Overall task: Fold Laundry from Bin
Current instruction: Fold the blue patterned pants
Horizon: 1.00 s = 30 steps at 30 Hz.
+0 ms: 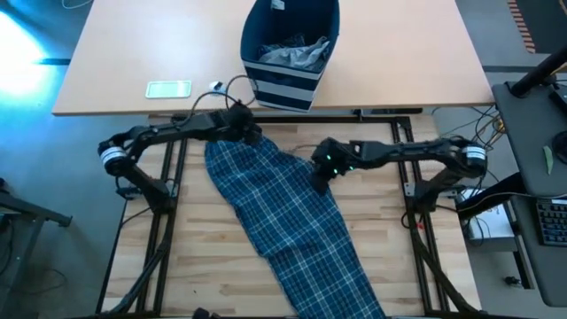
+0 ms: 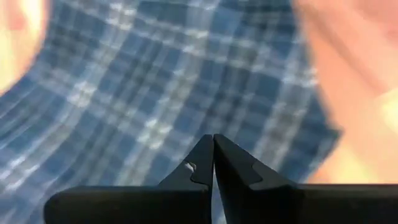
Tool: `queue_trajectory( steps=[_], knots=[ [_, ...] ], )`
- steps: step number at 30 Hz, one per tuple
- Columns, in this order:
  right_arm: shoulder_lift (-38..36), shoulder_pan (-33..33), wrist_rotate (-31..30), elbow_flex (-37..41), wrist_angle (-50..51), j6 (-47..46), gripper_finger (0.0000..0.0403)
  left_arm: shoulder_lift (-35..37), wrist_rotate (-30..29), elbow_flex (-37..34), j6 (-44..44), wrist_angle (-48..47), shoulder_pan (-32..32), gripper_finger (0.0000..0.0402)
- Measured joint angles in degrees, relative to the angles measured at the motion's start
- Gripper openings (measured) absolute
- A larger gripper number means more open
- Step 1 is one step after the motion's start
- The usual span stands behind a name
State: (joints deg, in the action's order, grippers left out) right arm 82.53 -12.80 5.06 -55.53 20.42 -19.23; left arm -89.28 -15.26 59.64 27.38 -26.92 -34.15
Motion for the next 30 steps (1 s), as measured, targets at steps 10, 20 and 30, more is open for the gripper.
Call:
queue_trajectory(
  steps=[10,20,30],
  knots=[
    [-5.17,7.68,-6.25,1.96,-0.5,-11.0,0.0009,-11.7,-0.88,-3.91,-3.52,7.0,-1.52,0.0199],
    [-4.56,8.18,-6.6,1.92,-1.99,-18.81,0.0009,-17.83,-12.44,3.01,-11.43,7.46,-8.2,0.0197],
    [3.84,7.71,-6.25,2.14,-9.87,-21.25,0.0009,-6.66,-12.29,2.66,-17.61,-2.21,-10.86,0.0218]
  ],
)
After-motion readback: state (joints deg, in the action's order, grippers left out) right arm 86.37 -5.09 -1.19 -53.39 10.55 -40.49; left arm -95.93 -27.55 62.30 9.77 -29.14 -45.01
